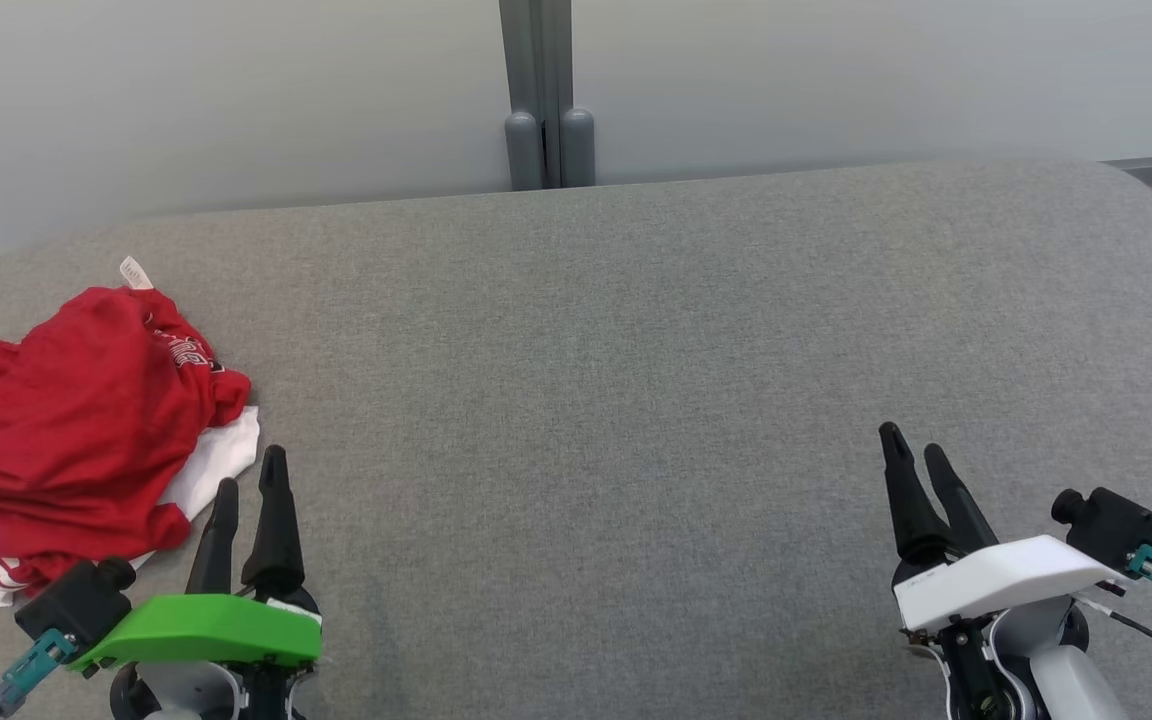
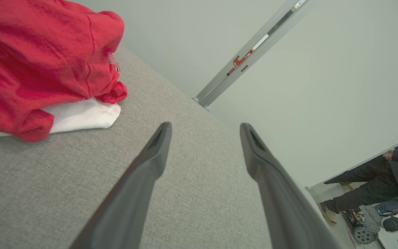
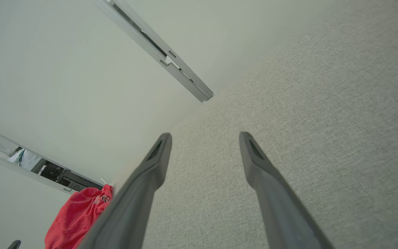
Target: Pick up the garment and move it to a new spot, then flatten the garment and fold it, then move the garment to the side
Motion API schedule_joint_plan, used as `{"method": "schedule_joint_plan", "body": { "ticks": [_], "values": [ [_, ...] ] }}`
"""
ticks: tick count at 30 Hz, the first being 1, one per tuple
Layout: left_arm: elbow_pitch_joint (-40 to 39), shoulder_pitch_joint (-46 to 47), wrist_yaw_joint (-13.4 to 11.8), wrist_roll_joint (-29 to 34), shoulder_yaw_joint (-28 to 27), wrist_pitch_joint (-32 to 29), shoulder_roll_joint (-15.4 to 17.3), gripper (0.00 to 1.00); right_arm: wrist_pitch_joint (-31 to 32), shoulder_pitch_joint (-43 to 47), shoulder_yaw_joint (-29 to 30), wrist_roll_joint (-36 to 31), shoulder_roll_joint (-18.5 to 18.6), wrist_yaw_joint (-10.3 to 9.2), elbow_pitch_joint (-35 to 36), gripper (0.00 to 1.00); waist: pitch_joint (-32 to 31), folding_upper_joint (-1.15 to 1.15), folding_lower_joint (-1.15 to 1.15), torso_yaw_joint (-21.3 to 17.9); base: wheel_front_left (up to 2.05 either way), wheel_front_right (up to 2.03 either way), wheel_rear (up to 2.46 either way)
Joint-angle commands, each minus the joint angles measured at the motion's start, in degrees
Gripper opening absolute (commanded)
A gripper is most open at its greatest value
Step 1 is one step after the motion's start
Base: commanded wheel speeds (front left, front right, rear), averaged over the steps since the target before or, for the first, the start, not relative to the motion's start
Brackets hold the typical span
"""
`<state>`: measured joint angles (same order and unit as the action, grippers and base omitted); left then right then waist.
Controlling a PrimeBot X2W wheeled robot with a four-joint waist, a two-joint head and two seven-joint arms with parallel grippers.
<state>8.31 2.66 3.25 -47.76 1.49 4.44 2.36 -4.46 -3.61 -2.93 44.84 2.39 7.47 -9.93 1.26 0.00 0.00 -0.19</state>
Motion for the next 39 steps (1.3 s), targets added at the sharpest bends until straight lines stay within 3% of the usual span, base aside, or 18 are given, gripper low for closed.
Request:
{"method": "schedule_joint_plan", "body": {
  "ticks": [1,39],
  "values": [
    [-1.08,0.23,-0.43,1.91,0.13,0.63,0.38,1.0,-0.67,-0.52,-0.43,-2.12,0.32,0.02,1.08,1.0,0.0,0.0,0.0,-0.05,0.0,0.0,0.0],
    [-4.85,-0.4,-1.35,26.67,2.59,6.56,0.6,1.0,-6.59,-0.45,-1.82,-25.25,0.5,0.02,3.97,1.0,1.45,0.0,0.0,0.08,0.0,0.0,0.0]
  ]
}}
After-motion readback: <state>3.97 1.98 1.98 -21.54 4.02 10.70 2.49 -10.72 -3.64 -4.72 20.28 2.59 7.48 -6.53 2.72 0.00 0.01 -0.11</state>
